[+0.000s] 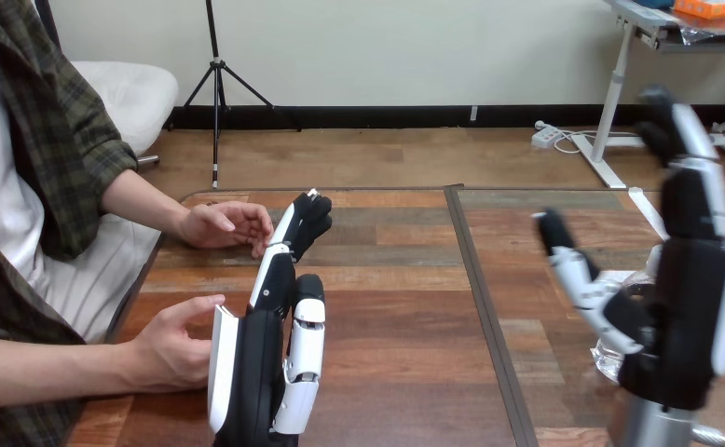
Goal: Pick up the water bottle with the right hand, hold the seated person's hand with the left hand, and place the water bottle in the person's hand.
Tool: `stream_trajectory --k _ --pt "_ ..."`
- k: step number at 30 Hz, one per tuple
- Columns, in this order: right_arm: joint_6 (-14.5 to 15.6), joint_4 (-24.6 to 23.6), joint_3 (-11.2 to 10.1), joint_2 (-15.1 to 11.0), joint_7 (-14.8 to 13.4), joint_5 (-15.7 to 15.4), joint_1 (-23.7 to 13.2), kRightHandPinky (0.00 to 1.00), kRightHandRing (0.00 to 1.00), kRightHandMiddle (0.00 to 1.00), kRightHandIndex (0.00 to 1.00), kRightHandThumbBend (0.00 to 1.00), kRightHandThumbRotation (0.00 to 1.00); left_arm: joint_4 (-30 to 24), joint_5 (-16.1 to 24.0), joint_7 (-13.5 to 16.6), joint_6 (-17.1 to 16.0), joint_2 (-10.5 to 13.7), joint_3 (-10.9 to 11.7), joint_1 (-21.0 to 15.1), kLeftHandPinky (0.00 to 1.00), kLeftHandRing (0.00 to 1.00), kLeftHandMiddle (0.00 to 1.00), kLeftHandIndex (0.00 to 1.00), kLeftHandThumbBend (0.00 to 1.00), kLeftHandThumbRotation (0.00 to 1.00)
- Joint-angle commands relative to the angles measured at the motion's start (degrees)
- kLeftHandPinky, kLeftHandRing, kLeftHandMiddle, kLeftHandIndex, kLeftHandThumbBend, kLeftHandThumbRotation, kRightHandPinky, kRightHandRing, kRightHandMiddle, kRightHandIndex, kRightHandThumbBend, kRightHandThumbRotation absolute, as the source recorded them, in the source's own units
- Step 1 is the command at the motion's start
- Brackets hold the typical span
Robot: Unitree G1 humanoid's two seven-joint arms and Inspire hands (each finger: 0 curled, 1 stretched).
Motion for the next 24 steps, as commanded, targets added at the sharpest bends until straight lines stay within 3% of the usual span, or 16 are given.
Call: stream_trajectory --k 1,13,24 --pt "-1.4 -0.4 -1.7 -1.4 -2.7 -1.6 -4.0 0.87 0.9 0.89 0.86 0.64 0.21 -1.3 0.1 0.2 -0.2 -1.7 -0.2 -1.7 0.89 0.87 0.89 0.91 0.03 1.0" --pt "0.2 0.4 -3.8 -3.3 -7.7 -3.2 -4.3 0.88 0.91 0.91 0.86 0.62 0.21 -1.1 0.0 0.1 0.1 -1.7 -0.4 -1.7 0.88 0.87 0.89 0.9 0.04 1.0" --pt "4.7 0.7 -3.9 -5.5 -10.7 -4.2 -3.5 0.9 0.94 0.94 0.87 0.65 0.32 -1.0 -0.3 -0.1 -0.1 -1.7 -0.6 -1.8 0.88 0.88 0.89 0.91 0.03 1.0"
